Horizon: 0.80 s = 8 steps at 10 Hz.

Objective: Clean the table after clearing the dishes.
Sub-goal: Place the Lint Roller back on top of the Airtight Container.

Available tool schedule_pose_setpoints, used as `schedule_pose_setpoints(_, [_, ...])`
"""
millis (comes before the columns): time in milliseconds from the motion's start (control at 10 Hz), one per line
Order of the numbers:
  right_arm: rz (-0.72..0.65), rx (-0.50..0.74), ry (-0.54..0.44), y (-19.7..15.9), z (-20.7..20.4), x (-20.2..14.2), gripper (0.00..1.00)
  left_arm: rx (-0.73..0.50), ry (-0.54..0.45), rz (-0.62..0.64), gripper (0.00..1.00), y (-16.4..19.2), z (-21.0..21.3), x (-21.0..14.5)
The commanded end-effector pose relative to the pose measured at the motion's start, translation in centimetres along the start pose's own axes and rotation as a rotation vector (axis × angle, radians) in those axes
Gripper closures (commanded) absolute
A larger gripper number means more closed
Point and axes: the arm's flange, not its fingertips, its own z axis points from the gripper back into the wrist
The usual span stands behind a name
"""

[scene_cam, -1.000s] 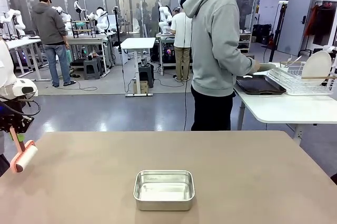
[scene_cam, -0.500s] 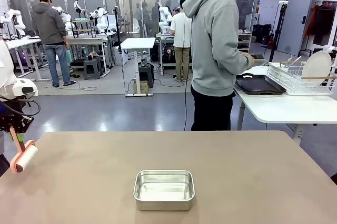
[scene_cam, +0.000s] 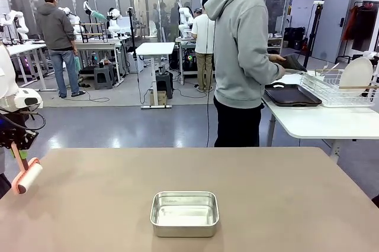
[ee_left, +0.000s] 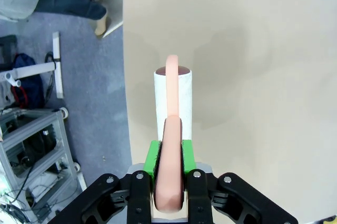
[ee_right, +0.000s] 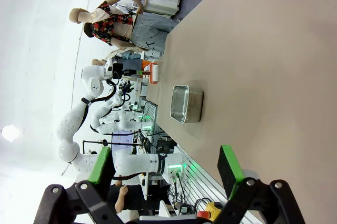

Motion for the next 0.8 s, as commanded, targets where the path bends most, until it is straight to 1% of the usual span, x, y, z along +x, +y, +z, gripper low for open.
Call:
schedule_pose_setpoints(0, [0.004, 0.002, -0.002, 0.3, 0.1, -0.1, 0.0, -0.033, -0.1, -0.145, 0.79, -2.2, 1.9, 0.8])
schedule_pose_setpoints(100, [0.004, 0.002, -0.002, 0.3, 0.1, -0.1, 0.0, -0.075, -0.176, -0.277, 0.79, -3.8, 3.3, 0.7])
schedule_pose_setpoints(200, [0.004, 0.002, -0.002, 0.3, 0.1, -0.1, 0.0, -0.079, -0.208, -0.426, 0.79, -5.0, 4.8, 0.4])
schedule_pose_setpoints(300, [0.004, 0.002, -0.002, 0.3, 0.1, -0.1, 0.0, -0.078, -0.192, -0.542, 0.79, -6.7, 6.3, 0.0])
schedule_pose_setpoints(400, [0.004, 0.002, -0.002, 0.3, 0.1, -0.1, 0.0, -0.061, -0.216, -0.644, 0.79, -8.9, 7.8, -0.3])
schedule_pose_setpoints(500, [0.004, 0.002, -0.002, 0.3, 0.1, -0.1, 0.0, -0.052, -0.232, -0.735, 0.79, -11.6, 9.0, -0.6])
schedule_pose_setpoints(700, [0.004, 0.002, -0.002, 0.3, 0.1, -0.1, 0.0, -0.053, -0.279, -0.969, 0.79, -18.1, 10.9, -1.5])
